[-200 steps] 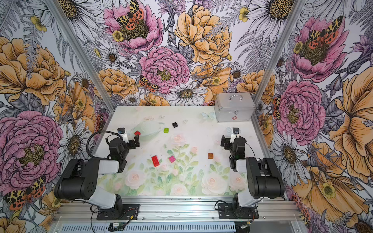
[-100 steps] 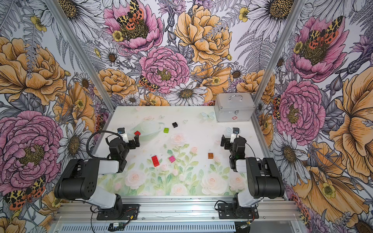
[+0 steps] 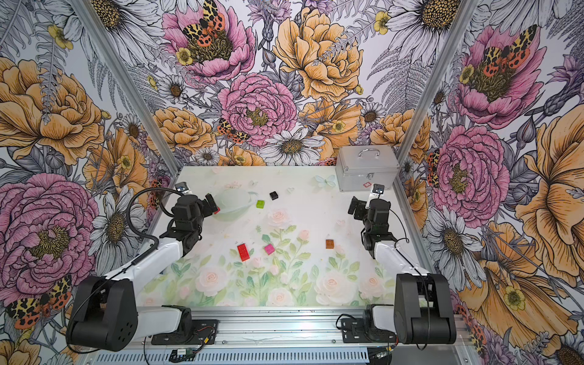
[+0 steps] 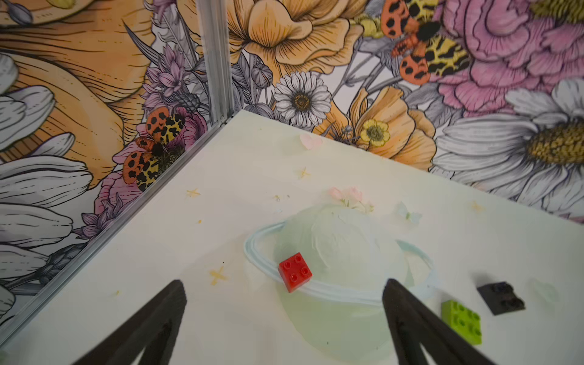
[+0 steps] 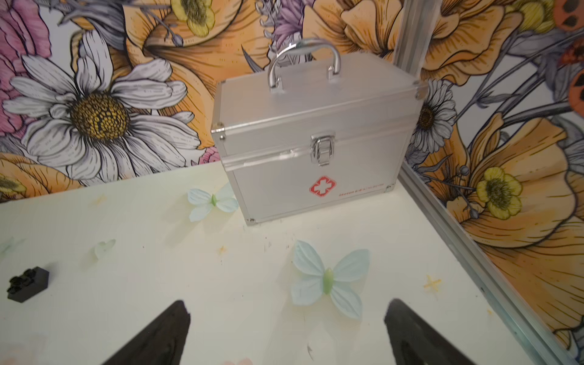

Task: Assemble the letter v with lego
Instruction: Pick up the lego brick from the center of the board.

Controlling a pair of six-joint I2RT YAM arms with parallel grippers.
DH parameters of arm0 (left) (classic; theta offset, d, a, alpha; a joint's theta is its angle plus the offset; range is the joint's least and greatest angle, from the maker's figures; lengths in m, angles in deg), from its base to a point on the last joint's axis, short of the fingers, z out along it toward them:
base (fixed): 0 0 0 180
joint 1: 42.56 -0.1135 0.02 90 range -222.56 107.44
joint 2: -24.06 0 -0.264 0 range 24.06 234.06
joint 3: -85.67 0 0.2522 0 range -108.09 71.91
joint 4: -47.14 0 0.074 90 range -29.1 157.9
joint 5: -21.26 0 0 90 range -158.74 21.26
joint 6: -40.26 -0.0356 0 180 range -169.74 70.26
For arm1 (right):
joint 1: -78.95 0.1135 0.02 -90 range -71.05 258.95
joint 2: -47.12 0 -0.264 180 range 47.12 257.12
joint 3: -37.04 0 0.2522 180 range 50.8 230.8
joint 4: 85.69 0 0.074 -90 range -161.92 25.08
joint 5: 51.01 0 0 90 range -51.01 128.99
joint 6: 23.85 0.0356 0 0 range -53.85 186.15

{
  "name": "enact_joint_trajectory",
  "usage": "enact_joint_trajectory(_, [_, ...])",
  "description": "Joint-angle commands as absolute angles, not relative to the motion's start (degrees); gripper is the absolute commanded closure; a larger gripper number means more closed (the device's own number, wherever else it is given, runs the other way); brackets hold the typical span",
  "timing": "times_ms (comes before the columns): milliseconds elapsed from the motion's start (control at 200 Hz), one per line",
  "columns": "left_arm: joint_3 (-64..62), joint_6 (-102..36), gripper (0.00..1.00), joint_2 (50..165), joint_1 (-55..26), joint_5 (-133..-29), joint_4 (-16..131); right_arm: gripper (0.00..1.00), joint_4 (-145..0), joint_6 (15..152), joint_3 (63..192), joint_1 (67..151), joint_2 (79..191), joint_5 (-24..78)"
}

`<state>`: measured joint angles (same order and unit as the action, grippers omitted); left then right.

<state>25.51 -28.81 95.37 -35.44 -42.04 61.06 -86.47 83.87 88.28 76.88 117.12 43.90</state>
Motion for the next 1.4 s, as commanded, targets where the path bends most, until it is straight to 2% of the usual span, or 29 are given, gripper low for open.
enact_joint_trajectory(0, [24.04, -12.76, 0.01, 91.96, -39.36, -47.69, 88.72, 0.01, -71.92, 95.74, 87.78, 76.89, 109.21, 42.66])
enact_joint_trajectory(60, [25.39, -12.46, 0.01, 90.88, -38.23, -53.96, 90.1, 0.01, -70.46, 94.54, 87.15, 77.38, 106.05, 35.57])
enact_joint_trajectory(125, [25.64, -9.78, 0.01, 90.62, -32.56, -52.53, 94.65, 0.01, -66.51, 94.9, 87.33, 78.51, 103.74, 32.85])
enact_joint_trajectory(265, [24.8, -3.79, 0.01, 96.07, -20.42, -53.51, 100.96, 0.01, -56.8, 92.97, 87.67, 82.42, 101.74, 35.52])
enact_joint_trajectory(375, [24.88, 1.73, 0.01, 101.68, -11.71, -52.93, 101.75, 0.0, -54.55, 91.35, 86.03, 83.81, 101.18, 37.15])
enact_joint_trajectory(555, [23.99, 8.68, 0.02, 109.88, -4.96, -51.78, 101.83, 0.0, -54.15, 89.88, 84.36, 83.97, 101.44, 36.64])
enact_joint_trajectory(781, [19.66, 8.18, 0.34, 115.95, -2.88, -50.82, 101.84, 0.01, -53.4, 87.95, 83.1, 84.11, 100.23, 35.73])
enact_joint_trajectory(1061, [16.56, 3.5, 0.53, 120.14, -2.04, -50.06, 101.77, 0.0, -53.35, 88.71, 82.88, 84.31, 99.2, 31.08])
enact_joint_trajectory(1161, [13.44, -3.24, 0.63, 121.87, -1.95, -50.11, 101.85, 0.01, -53.36, 89.51, 82.56, 85.11, 99.0, 28.23])
enact_joint_trajectory(1256, [9.96, -11.28, 0.68, 123.01, -2.44, -50.52, 101.86, 0.01, -53.37, 90.05, 81.89, 86.58, 98.6, 26.6])
enact_joint_trajectory(1396, [4.03, -28.01, 0.69, 124.57, -3.94, -54.55, 102.02, 0.01, -53.32, 91.79, 80.55, 89.35, 97.26, 23.65])
